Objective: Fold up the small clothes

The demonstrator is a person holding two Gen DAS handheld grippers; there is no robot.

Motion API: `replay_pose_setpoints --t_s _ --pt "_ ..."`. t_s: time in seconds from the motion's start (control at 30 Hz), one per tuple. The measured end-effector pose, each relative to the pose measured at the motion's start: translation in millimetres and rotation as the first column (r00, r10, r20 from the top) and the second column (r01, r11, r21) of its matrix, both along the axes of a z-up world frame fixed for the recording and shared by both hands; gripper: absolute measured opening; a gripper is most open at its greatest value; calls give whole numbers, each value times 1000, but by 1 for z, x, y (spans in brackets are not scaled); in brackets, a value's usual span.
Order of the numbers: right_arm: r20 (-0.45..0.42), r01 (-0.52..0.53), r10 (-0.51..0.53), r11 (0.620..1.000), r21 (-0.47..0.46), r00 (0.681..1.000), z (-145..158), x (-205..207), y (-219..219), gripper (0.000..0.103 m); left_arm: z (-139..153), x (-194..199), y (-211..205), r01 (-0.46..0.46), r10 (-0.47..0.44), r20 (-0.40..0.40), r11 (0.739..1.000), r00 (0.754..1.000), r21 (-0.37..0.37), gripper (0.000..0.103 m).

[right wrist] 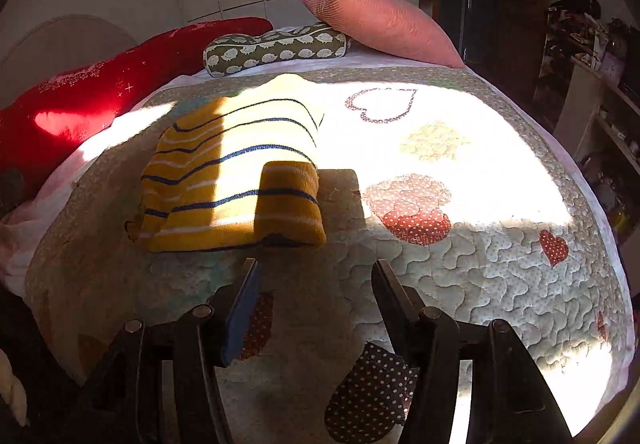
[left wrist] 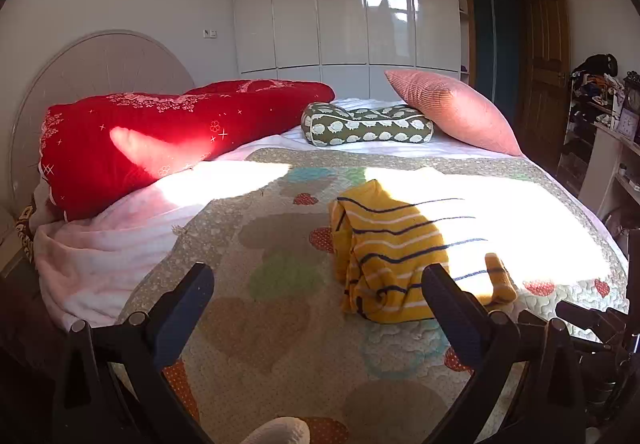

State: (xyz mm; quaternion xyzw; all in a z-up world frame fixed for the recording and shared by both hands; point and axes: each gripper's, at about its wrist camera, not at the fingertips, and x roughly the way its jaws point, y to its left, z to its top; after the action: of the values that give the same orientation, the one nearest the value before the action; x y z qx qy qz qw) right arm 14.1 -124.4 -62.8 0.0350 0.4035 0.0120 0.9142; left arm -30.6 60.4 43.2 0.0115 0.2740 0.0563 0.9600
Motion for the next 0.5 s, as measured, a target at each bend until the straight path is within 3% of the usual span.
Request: replay_pose_setpoints --t_s 0.2,0.5 --pt "-56 12 -13 1000 -23 998 -14 -12 -8 62 -20 -5 -17 69 -70 -101 998 992 -8 103" --pt "-52 -2 -2 997 -71 999 -13 -19 8 63 -27 -9 -19 78 -78 -136 997 988 -7 103"
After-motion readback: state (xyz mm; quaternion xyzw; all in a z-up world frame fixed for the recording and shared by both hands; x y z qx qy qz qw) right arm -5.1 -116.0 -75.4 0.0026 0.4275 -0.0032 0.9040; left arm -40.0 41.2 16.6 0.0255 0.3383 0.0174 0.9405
